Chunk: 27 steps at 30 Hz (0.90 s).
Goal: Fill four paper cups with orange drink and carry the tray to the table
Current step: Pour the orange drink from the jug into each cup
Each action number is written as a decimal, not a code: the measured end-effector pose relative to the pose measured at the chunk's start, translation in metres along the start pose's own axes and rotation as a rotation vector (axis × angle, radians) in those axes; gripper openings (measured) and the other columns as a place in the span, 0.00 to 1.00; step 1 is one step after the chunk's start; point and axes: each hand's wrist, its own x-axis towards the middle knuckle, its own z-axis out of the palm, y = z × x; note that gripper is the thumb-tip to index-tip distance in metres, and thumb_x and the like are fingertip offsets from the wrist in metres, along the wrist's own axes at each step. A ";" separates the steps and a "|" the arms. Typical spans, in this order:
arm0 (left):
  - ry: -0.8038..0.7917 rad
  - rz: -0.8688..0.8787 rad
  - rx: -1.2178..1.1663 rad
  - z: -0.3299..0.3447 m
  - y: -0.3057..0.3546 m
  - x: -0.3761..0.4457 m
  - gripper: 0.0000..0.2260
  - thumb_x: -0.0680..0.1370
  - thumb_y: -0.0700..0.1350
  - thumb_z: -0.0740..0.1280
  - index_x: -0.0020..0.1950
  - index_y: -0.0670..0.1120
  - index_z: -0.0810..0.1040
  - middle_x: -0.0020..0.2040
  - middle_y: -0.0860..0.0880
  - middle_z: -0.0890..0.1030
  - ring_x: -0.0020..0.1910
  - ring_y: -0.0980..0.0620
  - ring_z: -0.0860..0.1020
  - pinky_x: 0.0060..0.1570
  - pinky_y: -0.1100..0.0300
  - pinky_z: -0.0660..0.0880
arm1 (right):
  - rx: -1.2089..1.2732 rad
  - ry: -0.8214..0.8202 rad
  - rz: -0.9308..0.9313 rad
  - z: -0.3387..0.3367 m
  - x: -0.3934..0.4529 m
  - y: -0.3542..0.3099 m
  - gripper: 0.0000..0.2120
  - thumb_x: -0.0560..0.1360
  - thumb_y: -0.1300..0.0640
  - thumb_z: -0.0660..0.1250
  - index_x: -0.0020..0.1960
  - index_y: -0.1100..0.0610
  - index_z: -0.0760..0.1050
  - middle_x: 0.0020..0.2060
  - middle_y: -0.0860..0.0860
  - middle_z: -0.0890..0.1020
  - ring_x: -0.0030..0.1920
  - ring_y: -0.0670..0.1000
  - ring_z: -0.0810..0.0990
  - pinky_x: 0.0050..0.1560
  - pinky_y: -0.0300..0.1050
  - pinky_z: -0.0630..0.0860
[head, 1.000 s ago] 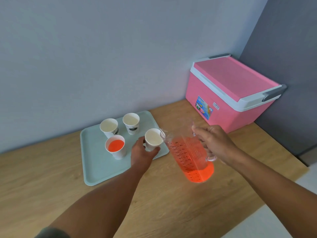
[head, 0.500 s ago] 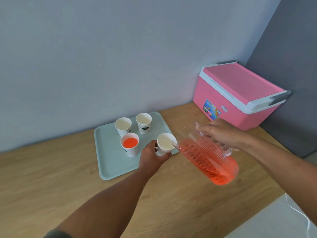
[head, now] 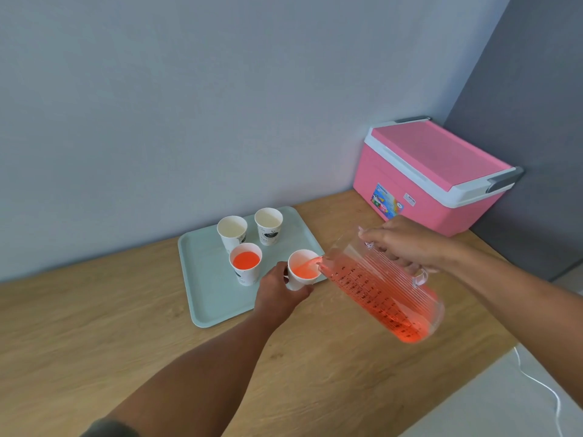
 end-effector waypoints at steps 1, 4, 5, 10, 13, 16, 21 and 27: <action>0.001 0.001 -0.004 -0.001 0.000 0.000 0.28 0.67 0.55 0.81 0.62 0.51 0.76 0.54 0.56 0.81 0.50 0.54 0.79 0.47 0.63 0.74 | -0.002 0.001 0.000 0.001 -0.001 -0.001 0.15 0.83 0.45 0.65 0.46 0.55 0.76 0.22 0.43 0.63 0.22 0.45 0.58 0.26 0.39 0.55; -0.001 0.005 -0.009 -0.003 0.000 -0.002 0.28 0.67 0.54 0.81 0.63 0.50 0.76 0.55 0.56 0.81 0.51 0.54 0.79 0.49 0.62 0.75 | 0.002 0.000 0.000 0.002 -0.001 -0.001 0.16 0.83 0.43 0.65 0.46 0.55 0.76 0.22 0.43 0.63 0.22 0.45 0.58 0.25 0.39 0.55; -0.002 0.005 -0.012 -0.003 -0.001 -0.002 0.28 0.67 0.54 0.81 0.63 0.50 0.76 0.54 0.56 0.81 0.51 0.55 0.79 0.48 0.62 0.74 | 0.005 -0.001 0.001 0.003 -0.002 -0.002 0.16 0.83 0.43 0.65 0.46 0.55 0.76 0.22 0.43 0.63 0.22 0.45 0.57 0.26 0.39 0.54; -0.003 -0.002 -0.011 -0.004 -0.001 -0.002 0.28 0.67 0.55 0.81 0.63 0.52 0.75 0.53 0.59 0.79 0.51 0.55 0.79 0.47 0.64 0.73 | -0.005 0.004 0.014 0.005 -0.003 -0.003 0.16 0.83 0.43 0.65 0.48 0.55 0.79 0.21 0.42 0.62 0.21 0.45 0.57 0.26 0.38 0.54; -0.003 -0.001 -0.013 -0.003 -0.002 -0.002 0.27 0.67 0.55 0.80 0.62 0.52 0.76 0.53 0.58 0.80 0.50 0.55 0.79 0.47 0.63 0.74 | -0.017 0.005 0.012 0.005 -0.002 -0.002 0.17 0.83 0.43 0.64 0.53 0.57 0.81 0.21 0.42 0.63 0.21 0.45 0.58 0.25 0.38 0.56; 0.004 0.005 -0.032 -0.002 -0.003 -0.002 0.27 0.66 0.55 0.81 0.61 0.51 0.76 0.54 0.56 0.82 0.50 0.56 0.79 0.47 0.63 0.76 | -0.014 0.003 0.003 0.007 0.000 0.000 0.17 0.83 0.42 0.64 0.48 0.55 0.79 0.22 0.42 0.64 0.21 0.45 0.59 0.25 0.38 0.57; 0.006 -0.004 -0.049 -0.002 -0.002 -0.002 0.27 0.67 0.54 0.81 0.62 0.51 0.76 0.54 0.57 0.81 0.50 0.55 0.79 0.45 0.66 0.73 | 0.016 0.001 0.014 0.010 0.009 0.007 0.24 0.83 0.42 0.65 0.65 0.61 0.79 0.24 0.44 0.64 0.22 0.45 0.58 0.24 0.37 0.56; 0.044 -0.013 -0.055 -0.002 0.001 0.000 0.28 0.67 0.57 0.80 0.63 0.52 0.75 0.52 0.58 0.80 0.50 0.55 0.79 0.44 0.66 0.74 | 0.238 0.010 0.070 0.016 0.018 0.021 0.20 0.82 0.43 0.68 0.37 0.54 0.71 0.25 0.46 0.60 0.23 0.47 0.53 0.25 0.38 0.53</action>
